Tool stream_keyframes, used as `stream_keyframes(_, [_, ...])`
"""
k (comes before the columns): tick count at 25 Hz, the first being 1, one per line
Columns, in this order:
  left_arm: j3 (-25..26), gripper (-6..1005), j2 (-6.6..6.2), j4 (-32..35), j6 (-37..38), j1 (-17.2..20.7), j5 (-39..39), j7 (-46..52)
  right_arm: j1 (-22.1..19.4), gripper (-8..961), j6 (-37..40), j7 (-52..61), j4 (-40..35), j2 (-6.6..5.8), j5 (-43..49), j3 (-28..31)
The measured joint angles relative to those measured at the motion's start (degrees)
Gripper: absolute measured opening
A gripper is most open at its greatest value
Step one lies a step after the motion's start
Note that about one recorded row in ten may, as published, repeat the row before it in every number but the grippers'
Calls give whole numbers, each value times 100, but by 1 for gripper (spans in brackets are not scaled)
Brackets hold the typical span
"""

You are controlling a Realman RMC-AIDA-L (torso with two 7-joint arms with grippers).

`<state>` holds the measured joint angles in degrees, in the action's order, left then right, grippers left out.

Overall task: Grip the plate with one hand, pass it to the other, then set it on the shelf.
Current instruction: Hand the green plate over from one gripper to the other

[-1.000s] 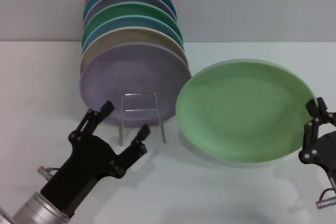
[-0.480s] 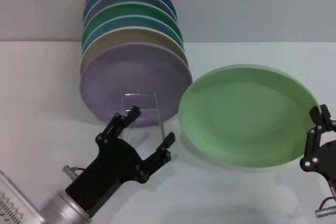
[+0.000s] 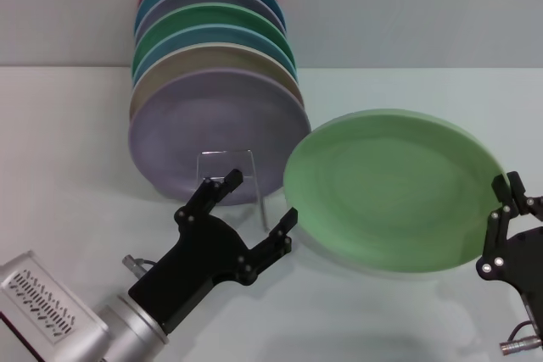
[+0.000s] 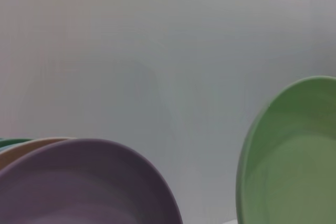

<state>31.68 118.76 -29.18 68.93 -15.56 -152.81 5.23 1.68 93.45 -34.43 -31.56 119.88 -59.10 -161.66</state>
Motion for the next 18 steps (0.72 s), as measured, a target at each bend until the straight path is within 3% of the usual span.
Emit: stream_keyframes(18, [44, 839, 1, -139, -207, -62, 3, 34, 30, 19, 5, -300, -71, 0, -174, -341])
